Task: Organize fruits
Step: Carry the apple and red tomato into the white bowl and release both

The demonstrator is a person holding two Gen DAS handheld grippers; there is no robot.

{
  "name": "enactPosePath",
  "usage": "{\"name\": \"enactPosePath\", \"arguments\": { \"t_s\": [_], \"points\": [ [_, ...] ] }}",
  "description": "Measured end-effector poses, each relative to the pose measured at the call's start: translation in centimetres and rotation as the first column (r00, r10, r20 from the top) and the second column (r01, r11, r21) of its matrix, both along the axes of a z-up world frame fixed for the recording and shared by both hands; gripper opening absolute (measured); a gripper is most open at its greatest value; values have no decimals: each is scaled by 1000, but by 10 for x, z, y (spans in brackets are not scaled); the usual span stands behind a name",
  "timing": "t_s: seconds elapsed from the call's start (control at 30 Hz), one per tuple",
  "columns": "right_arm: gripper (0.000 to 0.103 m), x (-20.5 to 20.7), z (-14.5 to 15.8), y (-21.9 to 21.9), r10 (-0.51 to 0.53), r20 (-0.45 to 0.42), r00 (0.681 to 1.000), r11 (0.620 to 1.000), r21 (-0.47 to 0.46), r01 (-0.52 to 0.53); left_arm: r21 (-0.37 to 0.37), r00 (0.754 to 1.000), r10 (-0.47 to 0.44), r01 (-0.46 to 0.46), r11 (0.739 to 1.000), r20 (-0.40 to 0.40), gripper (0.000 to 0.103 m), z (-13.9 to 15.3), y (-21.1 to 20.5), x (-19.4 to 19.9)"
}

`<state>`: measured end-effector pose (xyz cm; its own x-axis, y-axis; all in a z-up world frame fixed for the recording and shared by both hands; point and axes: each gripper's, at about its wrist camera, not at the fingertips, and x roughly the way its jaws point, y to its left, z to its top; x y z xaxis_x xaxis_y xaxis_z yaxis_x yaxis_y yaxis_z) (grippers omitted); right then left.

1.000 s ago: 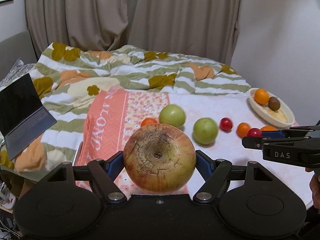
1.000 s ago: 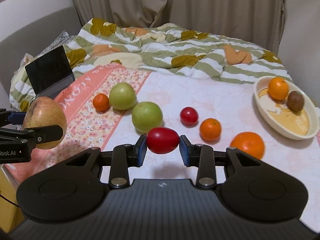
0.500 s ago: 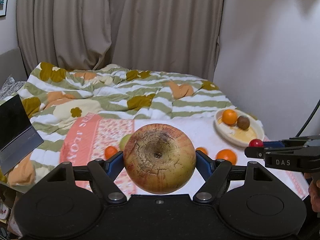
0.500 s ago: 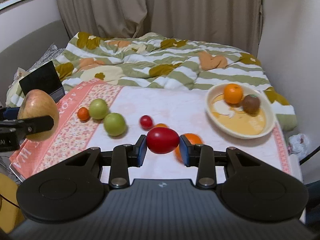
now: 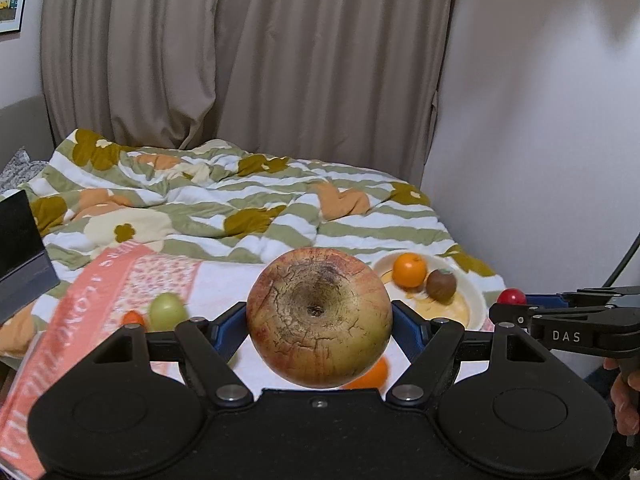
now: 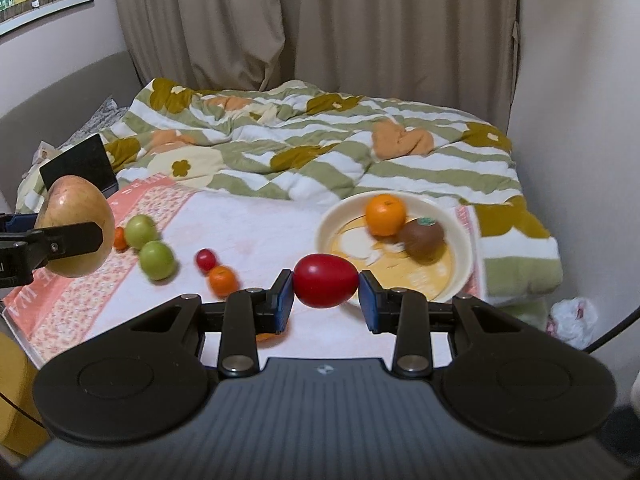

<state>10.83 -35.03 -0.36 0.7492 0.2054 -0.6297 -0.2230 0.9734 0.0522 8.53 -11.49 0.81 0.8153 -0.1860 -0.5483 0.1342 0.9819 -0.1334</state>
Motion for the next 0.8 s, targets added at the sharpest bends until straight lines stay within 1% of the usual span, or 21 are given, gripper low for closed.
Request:
{"name": "enactPosePath", "arguments": {
  "t_s": [0.2,0.47,0.67,0.8],
  "points": [
    [50,24,-3,-39,6,4,1000,1000,-16,-6,-1,1000,-15,15,1000,-5,78,-7,-40,28],
    [50,59,-21,-78,-61,-25,998,998,1,61,26,995,-96,97,995,-36,78,-26,-80,83],
    [50,81,-36,-94,-117,-52,992,993,-1,117,65,981,-179,184,981,-75,78,-50,-106,124],
    [50,95,-46,-101,-145,-73,987,989,-6,145,96,968,-227,238,967,-107,78,-68,-121,147]
  ]
}}
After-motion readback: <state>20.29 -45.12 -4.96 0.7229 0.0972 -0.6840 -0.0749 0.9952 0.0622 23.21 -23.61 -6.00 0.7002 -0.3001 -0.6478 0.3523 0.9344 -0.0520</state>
